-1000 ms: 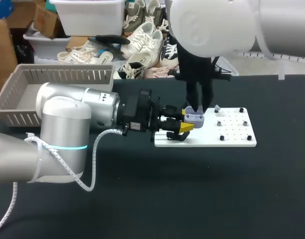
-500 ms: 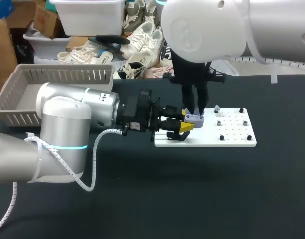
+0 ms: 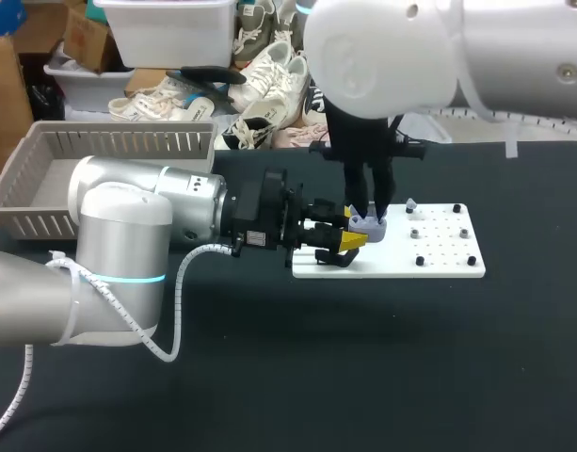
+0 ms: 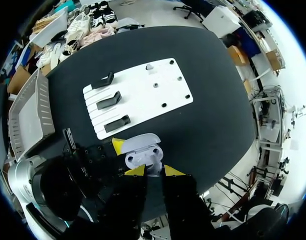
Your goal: Pick up each earbud case from the left stands, insert the matching earbuds, close the lid, and place the case in the box.
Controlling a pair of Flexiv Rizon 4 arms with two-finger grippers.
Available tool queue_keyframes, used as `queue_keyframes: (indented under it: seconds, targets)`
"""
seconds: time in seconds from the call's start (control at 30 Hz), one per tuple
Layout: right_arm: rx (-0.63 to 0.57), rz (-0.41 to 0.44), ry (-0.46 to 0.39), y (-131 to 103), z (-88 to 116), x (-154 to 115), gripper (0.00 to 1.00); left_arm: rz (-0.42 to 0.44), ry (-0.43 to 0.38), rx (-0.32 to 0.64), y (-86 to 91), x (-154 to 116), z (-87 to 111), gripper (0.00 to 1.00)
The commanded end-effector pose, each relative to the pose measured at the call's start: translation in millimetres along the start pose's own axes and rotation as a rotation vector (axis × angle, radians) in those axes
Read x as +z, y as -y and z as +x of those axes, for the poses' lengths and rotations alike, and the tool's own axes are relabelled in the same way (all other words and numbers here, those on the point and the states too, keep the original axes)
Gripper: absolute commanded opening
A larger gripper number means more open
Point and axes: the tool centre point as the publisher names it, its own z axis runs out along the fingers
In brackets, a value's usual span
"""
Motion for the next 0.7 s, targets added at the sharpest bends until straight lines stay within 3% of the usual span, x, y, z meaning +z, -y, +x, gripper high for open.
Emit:
queue_keyframes:
  seconds: [0.03, 0.7]
  targets:
    - [0.003, 0.008, -0.007, -1.2, -1.4, 0.0, 0.0, 0.003, 0.0, 0.0, -1.3, 0.3, 0.6, 0.0]
    - [0.023, 0.023, -0.021, 2.0, -5.6, 9.0, 0.0, 0.003, 0.0, 0.0, -1.3, 0.3, 0.6, 0.0]
